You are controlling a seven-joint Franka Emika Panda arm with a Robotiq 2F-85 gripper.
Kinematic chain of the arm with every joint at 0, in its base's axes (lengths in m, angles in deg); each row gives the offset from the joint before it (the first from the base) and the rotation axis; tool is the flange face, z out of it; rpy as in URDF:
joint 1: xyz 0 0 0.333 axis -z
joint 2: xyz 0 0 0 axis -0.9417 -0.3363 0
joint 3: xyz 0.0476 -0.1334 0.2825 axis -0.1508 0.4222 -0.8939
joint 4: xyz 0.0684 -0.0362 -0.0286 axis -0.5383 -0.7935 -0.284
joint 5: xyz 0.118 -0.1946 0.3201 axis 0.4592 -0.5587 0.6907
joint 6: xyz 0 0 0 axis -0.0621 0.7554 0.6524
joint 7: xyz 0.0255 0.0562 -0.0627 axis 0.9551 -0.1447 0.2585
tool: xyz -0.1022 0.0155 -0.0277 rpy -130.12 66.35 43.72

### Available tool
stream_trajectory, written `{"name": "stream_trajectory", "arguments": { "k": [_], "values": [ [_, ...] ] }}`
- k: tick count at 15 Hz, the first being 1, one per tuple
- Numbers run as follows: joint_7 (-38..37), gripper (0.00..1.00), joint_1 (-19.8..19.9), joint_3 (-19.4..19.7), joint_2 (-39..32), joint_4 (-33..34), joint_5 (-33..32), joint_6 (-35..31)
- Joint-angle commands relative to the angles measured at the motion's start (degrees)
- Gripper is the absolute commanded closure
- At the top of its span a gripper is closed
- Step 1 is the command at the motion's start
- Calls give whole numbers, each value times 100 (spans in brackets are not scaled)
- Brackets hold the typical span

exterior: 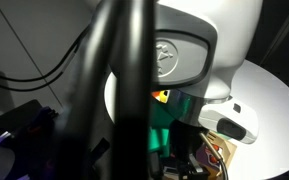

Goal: Put the orange in the wooden tray

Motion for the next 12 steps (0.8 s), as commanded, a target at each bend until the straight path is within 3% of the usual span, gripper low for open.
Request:
{"name": "stream_trajectory", "arguments": {
  "k": [1,12],
  "values": [
    [282,0,57,-145,278,-107,176,-88],
    [841,0,-22,-608,851,-323,805,-289]
  ]
}}
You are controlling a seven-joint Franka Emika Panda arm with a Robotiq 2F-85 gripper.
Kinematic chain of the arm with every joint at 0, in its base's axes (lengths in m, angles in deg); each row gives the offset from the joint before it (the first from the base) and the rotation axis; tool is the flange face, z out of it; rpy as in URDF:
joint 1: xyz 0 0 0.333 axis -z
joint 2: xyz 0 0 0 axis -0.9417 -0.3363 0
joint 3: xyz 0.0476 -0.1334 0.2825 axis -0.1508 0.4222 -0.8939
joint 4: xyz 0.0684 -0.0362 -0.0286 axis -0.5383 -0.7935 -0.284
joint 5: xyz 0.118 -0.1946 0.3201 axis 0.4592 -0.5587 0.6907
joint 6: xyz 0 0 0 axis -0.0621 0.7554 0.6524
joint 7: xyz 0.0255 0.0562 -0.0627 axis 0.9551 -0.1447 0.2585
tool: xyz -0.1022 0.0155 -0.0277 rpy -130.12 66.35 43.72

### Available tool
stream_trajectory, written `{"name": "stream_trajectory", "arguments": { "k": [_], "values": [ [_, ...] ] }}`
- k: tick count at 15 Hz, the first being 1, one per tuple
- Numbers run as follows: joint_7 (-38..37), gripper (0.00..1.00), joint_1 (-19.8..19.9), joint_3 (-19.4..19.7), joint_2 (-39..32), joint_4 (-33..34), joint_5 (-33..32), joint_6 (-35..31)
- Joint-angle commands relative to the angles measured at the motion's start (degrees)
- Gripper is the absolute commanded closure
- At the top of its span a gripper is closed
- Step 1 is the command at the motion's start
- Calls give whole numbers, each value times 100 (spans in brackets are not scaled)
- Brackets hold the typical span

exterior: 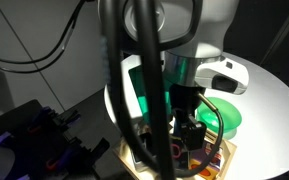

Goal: Put the orange in the wooden tray

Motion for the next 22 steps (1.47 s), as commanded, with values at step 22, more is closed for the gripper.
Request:
{"name": "stream_trajectory", "arguments": {
  "k": [22],
  "values": [
    [360,0,-775,-633,1592,-1155,-125,621]
  ]
}}
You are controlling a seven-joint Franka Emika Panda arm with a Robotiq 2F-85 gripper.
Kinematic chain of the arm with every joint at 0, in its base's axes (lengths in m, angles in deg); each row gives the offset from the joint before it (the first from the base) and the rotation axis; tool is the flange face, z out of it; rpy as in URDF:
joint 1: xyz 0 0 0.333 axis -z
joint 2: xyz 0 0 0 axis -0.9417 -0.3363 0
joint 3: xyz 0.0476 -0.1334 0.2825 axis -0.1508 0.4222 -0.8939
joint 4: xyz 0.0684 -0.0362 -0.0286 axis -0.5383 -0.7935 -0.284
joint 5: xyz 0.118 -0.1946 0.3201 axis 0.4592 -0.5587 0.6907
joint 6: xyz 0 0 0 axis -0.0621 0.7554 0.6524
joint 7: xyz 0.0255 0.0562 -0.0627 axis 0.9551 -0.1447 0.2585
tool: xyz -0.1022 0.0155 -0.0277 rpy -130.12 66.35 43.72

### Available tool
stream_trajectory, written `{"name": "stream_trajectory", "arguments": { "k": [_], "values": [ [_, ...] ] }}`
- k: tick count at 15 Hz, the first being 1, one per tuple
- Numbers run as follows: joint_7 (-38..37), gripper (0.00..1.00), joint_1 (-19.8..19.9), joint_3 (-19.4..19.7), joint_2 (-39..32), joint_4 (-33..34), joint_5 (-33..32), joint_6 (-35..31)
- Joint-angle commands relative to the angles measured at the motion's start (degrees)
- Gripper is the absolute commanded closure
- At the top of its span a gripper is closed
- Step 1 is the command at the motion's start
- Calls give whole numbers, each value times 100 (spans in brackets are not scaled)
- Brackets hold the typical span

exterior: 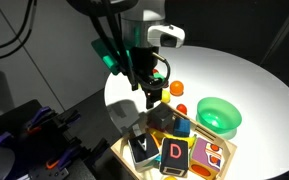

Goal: Put the orange in the wooden tray

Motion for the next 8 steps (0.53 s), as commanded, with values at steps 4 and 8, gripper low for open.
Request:
{"name": "stream_trajectory", "arguments": {
  "k": [4,8],
  "values": [
    [-133,0,-176,-224,772,-305,-193,707],
    [-115,0,-251,-348,1210,-509,-107,908]
  ]
}}
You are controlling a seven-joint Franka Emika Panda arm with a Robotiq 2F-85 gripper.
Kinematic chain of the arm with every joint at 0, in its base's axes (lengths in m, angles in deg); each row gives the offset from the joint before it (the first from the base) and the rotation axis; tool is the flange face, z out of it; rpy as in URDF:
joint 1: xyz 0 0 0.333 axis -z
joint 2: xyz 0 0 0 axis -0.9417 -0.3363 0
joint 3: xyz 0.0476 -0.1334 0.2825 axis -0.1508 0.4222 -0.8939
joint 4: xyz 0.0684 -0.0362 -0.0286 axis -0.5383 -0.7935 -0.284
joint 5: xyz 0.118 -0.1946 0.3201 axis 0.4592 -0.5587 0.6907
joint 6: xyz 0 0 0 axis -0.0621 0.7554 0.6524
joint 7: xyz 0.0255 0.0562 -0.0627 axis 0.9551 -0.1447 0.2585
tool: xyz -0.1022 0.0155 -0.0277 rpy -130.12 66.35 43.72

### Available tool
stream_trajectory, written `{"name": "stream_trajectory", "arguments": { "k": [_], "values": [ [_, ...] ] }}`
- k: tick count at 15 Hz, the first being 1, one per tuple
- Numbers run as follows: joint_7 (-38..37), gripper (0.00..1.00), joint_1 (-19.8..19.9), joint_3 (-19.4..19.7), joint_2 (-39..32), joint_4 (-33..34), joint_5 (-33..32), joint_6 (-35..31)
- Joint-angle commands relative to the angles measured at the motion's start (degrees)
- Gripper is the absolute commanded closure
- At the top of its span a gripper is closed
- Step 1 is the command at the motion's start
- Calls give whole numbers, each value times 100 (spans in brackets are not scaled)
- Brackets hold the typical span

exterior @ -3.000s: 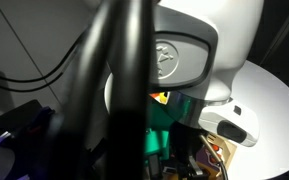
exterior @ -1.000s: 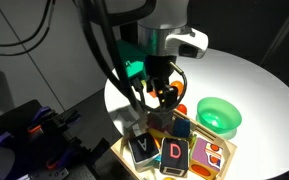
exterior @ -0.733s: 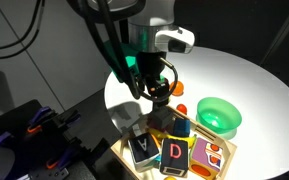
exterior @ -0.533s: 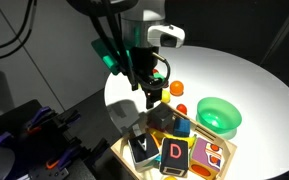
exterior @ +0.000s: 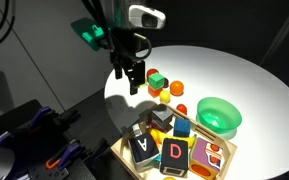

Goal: Put the orange in the wooden tray

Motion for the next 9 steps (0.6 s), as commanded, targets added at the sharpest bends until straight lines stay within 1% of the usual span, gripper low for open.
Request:
{"name": "stream_trajectory", "arguments": {
  "k": [1,4,8,9],
  "values": [
    [-76,0,-68,-97,615,-343,-15,101],
    [63,0,-89,-133,1019,-578,11,58],
    [154,0,-139,-139,1347,-753,67,99],
    [42,0,-114,-142,1053,-573,3,68]
  ]
}}
